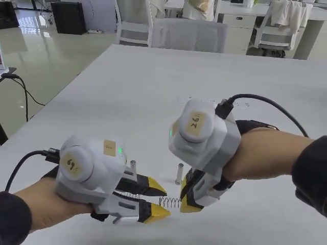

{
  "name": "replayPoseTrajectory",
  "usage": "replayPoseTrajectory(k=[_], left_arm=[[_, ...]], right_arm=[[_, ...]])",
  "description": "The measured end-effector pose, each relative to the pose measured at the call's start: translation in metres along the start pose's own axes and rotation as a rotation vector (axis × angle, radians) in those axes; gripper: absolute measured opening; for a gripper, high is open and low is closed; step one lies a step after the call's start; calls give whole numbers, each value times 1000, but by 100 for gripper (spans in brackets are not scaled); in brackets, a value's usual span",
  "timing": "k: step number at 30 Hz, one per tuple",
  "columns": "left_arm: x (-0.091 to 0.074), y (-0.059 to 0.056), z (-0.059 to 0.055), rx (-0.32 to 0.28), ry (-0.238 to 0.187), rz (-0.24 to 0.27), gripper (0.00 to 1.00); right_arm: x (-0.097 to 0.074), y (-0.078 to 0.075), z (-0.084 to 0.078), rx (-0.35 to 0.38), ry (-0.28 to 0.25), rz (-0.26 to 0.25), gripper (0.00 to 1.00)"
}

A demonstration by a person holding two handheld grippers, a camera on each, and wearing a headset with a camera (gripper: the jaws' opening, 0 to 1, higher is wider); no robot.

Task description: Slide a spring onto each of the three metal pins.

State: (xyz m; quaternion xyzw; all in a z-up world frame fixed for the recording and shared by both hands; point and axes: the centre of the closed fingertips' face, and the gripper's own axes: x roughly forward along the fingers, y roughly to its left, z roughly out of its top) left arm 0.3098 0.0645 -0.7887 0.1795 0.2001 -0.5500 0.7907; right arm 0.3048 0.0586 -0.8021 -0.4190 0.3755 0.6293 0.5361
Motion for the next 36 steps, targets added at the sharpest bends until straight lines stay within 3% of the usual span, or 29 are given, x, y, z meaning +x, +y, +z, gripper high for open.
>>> replayPoseTrajectory(k=[6, 17, 36], left_arm=[[3, -3, -3, 9, 12, -7, 4], [5, -5, -8, 13, 21, -17, 3], [3, -4, -10, 16, 15, -12, 3]], right_arm=[[3, 3, 0, 3, 5, 8, 8], [-1, 5, 2, 0, 8, 6, 8], [-23, 8, 37, -47, -76, -34, 7]])
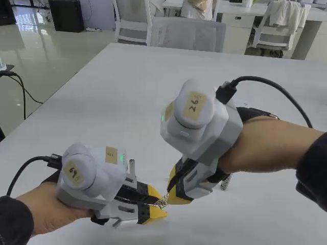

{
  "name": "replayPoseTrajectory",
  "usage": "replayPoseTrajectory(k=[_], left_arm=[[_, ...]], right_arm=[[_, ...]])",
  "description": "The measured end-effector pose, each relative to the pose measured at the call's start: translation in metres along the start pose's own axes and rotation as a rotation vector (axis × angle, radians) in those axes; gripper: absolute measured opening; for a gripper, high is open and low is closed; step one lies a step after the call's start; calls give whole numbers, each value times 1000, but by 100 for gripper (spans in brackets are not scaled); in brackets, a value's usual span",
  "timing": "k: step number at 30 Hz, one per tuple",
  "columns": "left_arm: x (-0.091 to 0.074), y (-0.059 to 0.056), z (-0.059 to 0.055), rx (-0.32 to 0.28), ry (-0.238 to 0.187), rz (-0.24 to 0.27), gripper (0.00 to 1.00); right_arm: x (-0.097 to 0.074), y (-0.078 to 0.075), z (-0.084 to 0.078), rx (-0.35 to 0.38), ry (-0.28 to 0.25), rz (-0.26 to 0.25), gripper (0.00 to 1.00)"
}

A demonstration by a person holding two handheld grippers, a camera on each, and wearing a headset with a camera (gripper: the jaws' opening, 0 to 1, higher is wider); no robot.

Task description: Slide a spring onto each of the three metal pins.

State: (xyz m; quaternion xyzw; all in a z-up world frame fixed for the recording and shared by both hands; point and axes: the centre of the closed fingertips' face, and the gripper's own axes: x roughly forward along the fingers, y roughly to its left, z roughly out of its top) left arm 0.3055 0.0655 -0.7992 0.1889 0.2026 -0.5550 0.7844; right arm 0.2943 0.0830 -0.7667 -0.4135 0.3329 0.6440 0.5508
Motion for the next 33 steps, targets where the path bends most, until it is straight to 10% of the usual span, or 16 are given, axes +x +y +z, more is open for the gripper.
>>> replayPoseTrajectory(k=[33], left_arm=[[-1, 3, 7, -10, -37, -1, 2]], right_arm=[[13, -1, -1, 22, -60, 20, 9]])
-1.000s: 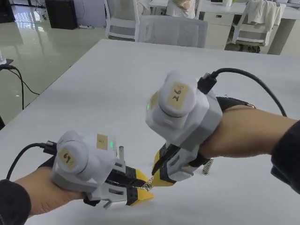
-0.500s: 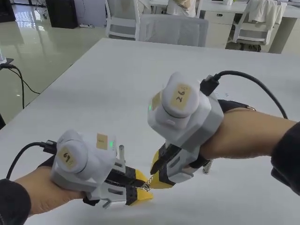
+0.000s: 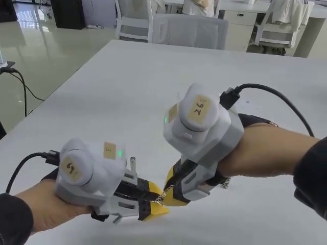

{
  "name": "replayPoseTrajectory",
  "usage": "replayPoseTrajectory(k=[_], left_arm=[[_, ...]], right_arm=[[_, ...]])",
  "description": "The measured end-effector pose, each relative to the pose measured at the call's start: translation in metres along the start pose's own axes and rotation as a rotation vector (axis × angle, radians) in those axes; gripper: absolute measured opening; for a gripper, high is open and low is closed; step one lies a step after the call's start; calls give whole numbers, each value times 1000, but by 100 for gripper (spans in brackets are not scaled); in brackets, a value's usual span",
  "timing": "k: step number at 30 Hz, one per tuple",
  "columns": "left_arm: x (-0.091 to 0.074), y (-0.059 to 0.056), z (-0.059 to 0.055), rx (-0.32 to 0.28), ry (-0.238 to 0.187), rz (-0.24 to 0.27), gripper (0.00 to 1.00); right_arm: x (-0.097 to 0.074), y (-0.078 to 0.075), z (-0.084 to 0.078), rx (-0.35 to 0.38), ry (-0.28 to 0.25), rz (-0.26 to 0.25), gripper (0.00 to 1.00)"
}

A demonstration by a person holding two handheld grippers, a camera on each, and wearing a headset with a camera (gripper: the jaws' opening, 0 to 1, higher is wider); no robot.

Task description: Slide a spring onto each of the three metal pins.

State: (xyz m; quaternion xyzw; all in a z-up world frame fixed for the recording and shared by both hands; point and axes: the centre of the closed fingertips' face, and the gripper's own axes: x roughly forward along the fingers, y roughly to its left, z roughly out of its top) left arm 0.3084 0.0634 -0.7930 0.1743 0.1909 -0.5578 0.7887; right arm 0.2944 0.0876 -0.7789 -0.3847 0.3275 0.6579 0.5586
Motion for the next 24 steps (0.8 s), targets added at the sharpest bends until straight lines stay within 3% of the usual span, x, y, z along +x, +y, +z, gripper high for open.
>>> replayPoseTrajectory(k=[11, 24], left_arm=[[-3, 4, 8, -39, -60, 7, 2], [-5, 6, 7, -57, -60, 22, 5]], right_arm=[[-5, -4, 3, 33, -35, -2, 9], [-7, -8, 5, 30, -21, -13, 8]])
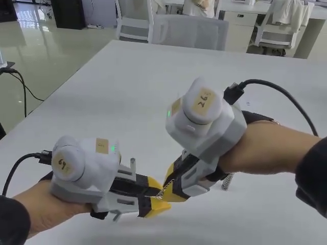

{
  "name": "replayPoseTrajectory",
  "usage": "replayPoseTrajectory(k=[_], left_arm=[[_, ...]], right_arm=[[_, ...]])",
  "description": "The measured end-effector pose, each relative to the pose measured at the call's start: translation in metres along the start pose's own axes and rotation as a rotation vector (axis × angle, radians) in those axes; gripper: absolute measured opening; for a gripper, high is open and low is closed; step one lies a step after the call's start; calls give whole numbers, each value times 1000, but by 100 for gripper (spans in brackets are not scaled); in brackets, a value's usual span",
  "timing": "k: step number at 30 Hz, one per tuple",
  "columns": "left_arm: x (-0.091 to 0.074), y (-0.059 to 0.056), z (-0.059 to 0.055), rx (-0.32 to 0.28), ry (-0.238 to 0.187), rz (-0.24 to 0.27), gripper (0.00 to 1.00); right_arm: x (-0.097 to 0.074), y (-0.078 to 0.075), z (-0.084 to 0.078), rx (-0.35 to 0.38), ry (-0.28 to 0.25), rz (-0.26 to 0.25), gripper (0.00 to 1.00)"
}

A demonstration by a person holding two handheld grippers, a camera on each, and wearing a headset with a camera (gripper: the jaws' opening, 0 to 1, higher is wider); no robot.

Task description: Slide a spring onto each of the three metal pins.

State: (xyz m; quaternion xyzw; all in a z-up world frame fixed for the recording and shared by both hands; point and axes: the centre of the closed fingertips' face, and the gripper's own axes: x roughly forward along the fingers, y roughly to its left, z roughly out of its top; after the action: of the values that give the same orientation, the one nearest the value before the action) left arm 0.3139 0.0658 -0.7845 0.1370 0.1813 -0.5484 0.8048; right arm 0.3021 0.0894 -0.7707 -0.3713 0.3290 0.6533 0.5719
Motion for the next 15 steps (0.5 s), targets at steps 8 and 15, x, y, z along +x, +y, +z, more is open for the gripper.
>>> replayPoseTrajectory(k=[8, 15], left_arm=[[-10, 8, -4, -17, 9, 26, 12], [-22, 14, -14, -41, 15, 57, 18]], right_arm=[[-6, -7, -8, 8, 19, -19, 8], [-7, -10, -14, 14, 37, -28, 8]])
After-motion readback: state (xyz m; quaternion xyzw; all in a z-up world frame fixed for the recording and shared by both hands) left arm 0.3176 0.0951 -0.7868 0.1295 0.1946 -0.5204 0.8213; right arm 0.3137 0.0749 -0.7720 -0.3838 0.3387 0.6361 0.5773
